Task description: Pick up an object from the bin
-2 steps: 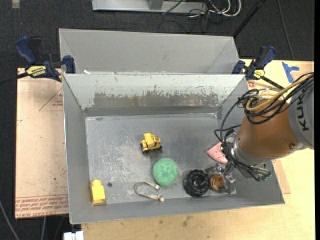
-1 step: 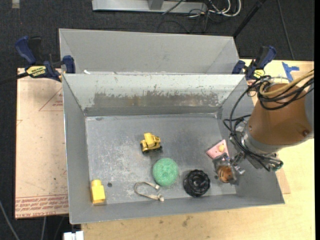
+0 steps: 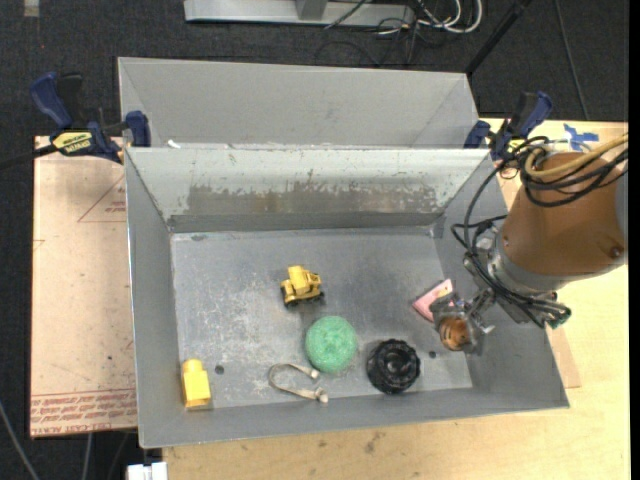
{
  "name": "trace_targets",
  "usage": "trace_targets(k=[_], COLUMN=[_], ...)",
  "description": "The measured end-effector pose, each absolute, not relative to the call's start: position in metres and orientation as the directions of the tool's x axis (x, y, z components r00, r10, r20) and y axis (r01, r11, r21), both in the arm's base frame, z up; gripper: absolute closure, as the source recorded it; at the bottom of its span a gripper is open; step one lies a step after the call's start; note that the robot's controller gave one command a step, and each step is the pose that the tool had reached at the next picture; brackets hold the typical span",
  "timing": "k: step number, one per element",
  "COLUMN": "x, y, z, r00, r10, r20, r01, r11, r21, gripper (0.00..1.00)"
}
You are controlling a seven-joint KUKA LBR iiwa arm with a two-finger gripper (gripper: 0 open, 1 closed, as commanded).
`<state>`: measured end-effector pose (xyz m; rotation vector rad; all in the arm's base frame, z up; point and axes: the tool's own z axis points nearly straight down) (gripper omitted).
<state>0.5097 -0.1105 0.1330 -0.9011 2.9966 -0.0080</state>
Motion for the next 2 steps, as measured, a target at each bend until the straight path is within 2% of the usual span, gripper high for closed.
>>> trace_targets(k=[1, 2], x=[0.494, 0.507], y=[-0.114, -0.119], z=[0.162, 0.143], r00=[-0.827, -0.822], r10=[-0.562, -0.570], r20=[0.004, -0.010], r01=[-0.562, -0.570], r11=[0.827, 0.822], r21=[0.008, -0.009], gripper=[1.00, 1.00])
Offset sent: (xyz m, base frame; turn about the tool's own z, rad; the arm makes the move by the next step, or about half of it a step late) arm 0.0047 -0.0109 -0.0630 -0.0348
